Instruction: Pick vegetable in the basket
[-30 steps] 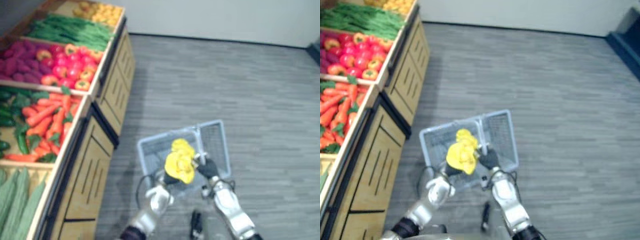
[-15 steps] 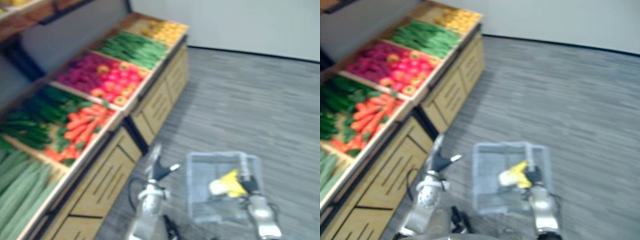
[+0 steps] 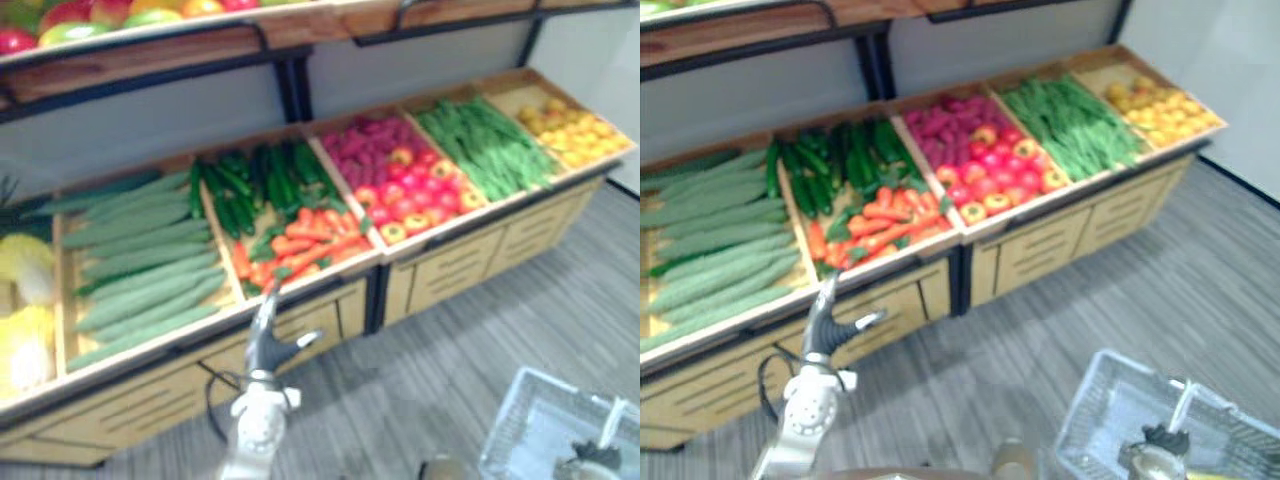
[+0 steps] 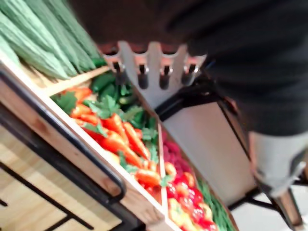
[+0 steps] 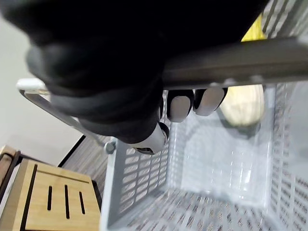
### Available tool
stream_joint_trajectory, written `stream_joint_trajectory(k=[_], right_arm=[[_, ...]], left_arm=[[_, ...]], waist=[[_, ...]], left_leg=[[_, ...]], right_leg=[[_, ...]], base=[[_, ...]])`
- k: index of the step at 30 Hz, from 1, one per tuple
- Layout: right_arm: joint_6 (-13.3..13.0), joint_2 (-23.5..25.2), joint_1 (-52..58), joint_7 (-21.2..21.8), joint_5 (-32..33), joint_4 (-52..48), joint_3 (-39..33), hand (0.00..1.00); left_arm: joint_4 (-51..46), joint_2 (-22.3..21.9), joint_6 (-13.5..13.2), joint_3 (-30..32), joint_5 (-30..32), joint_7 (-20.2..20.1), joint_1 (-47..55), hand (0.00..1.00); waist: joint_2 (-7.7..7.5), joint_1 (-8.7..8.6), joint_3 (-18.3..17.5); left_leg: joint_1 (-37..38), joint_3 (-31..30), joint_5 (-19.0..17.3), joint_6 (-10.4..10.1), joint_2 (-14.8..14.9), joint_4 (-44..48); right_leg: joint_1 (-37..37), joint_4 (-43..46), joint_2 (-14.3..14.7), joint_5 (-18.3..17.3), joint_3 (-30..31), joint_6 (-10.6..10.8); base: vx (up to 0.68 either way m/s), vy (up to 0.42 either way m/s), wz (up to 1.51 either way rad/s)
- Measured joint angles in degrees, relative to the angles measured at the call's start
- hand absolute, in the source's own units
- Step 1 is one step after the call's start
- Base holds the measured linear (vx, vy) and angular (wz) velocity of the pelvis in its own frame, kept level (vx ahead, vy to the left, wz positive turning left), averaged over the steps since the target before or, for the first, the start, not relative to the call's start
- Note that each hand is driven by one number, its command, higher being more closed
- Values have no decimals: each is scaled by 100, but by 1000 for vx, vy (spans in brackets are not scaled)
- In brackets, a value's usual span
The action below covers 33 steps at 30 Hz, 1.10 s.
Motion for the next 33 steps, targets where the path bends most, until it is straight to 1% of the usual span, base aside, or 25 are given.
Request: stream_joint_trajectory(k=[1,2,3,4,5,6,7,8,9,10,11,12,13,14,15,17,18,19,21,23,24,26,28,30,33], right_arm=[[-30,92,102,-6,63,50,-101,100],[-56,204,174,-48,199,141,-187,100],[-69,293,256,-73,255,140,-295,100],[-97,377,409,-77,281,87,-293,100],[-118,410,442,-79,290,43,-293,100],[-121,497,441,-67,292,-48,-271,100],[-126,551,429,-46,291,-78,-269,100],[-145,689,440,14,292,-103,-272,100],[-155,750,440,37,292,-103,-272,100],[-186,854,444,53,290,-101,-265,100],[-205,905,465,56,290,-103,-179,100],[-207,907,480,52,291,-102,-101,100],[-209,901,510,53,292,-99,-21,100],[-212,899,504,54,291,-74,-13,100],[-213,897,498,55,290,-71,-24,100],[-215,962,459,60,293,-25,-49,100],[-229,1028,442,64,292,-37,-55,100],[-229,1103,402,84,293,-37,-64,100],[-234,1148,276,88,295,-41,-63,100],[-242,1132,182,92,294,-49,-50,100],[-252,1085,-30,87,282,-95,32,100],[-271,1037,-210,80,273,-152,249,100],[-303,1023,-372,69,273,-292,408,100],[-325,1014,-504,0,273,-356,425,100],[-333,1012,-501,-56,274,-535,585,100]], left_arm=[[254,47,1,-2,0,30,-236,0],[443,145,10,-21,2,70,-444,0],[528,210,41,7,3,86,-532,0],[544,193,49,-37,15,86,-567,0],[532,171,44,-47,22,87,-574,0],[526,147,44,-37,60,101,-603,0],[531,143,44,-39,74,101,-646,0],[574,88,42,-32,105,100,-816,0],[601,64,43,-18,105,100,-888,0],[676,-13,48,44,106,103,-989,0],[736,-77,62,139,107,111,-1018,0],[770,-105,87,192,108,126,-1019,0],[881,-116,167,233,109,200,-1031,0],[970,-116,243,266,111,276,-1074,0],[1044,-116,249,294,130,320,-1132,0],[1329,-16,307,470,294,343,-1314,0],[1455,99,382,535,335,343,-1434,0],[1576,221,436,573,337,342,-1563,0],[1746,393,518,582,473,343,-1754,0],[1836,472,543,579,552,344,-1887,0],[2018,618,548,575,561,403,-2235,0],[2142,753,552,564,703,511,-2646,0],[2292,921,565,538,787,553,-3191,0],[2416,1130,614,380,815,587,-3610,0],[2530,1254,637,343,961,611,-3840,0]], waist=[[-58,5,18],[-215,21,29],[-390,21,71],[-289,21,18],[-212,37,14],[-147,46,11],[-139,41,7],[-132,41,1],[-142,49,5],[-188,45,26],[-253,46,54],[-289,54,78],[-286,91,75],[-276,102,69],[-236,104,57],[-174,69,17],[-153,-3,3],[-197,1,21],[-252,-14,85],[-258,-58,142],[-219,-121,233],[-188,-123,347],[-150,-154,618],[-150,-241,785],[-148,-282,894]], left_leg=[[15,-324,-59,-172,44,-31],[2,-611,-149,-389,48,66],[26,-724,-253,-581,91,138],[163,-682,-193,-741,381,160],[218,-631,-166,-819,571,146],[346,-526,-81,-920,845,27],[391,-426,-22,-992,926,-30],[444,-308,133,-1126,1142,-31],[404,-264,144,-1131,1224,79],[159,-249,142,-1125,1338,615],[-196,-100,172,-1075,1458,1377],[-357,52,145,-1006,1542,1717],[-485,413,38,-901,1620,2041],[-487,689,81,-792,1518,1749],[-479,727,284,-704,1433,1408],[-284,828,477,-878,1271,623],[-182,864,591,-1050,1190,156],[-150,976,759,-1069,1088,-151],[-121,1136,910,-1042,976,-438],[-109,1219,962,-1016,917,-548],[-175,1435,1023,-999,854,-714],[-334,1663,1090,-968,813,-819],[-432,1800,1175,-948,758,-953],[-543,1919,1205,-932,727,-1024],[-601,1950,1206,-932,719,-1027]], right_leg=[[22,-834,44,213,501,15],[141,-1572,1,492,873,34],[282,-1583,-30,917,817,340],[395,-1452,110,1060,506,323],[446,-1385,210,995,354,223],[590,-1309,383,930,130,89],[651,-1286,461,902,39,40],[831,-1307,637,824,-234,-93],[909,-1348,691,789,-310,-147],[1074,-1475,743,763,-435,-191],[1262,-1624,741,763,-535,-198],[1354,-1690,733,759,-538,-218],[1491,-1787,697,760,-559,-223],[1514,-1816,637,759,-558,-221],[1498,-1821,639,761,-556,-215],[1425,-1888,664,805,-504,-144],[1381,-2003,656,878,-518,-98],[1276,-2036,605,933,-484,-78],[1101,-2041,559,982,-357,-41],[1009,-2025,533,999,-284,-18],[753,-2001,500,1073,-108,6],[424,-2027,508,1207,105,20],[241,-2123,510,1342,216,38],[48,-2128,503,1393,316,48],[-32,-2122,498,1394,341,47]], base=[[205,-451,143],[241,-591,152],[215,-516,141],[256,-507,103],[255,-449,80],[250,-433,47],[225,-383,68],[182,-282,62],[185,-307,72],[136,-258,53],[143,-259,44],[111,-171,19],[91,-75,0],[62,-4,-3],[72,51,-7],[89,65,-1],[77,72,2],[48,76,-6],[-5,78,-26],[-28,77,-29],[-42,81,-53],[-39,68,-60],[-23,34,-34],[17,30,-21],[65,10,-7]])
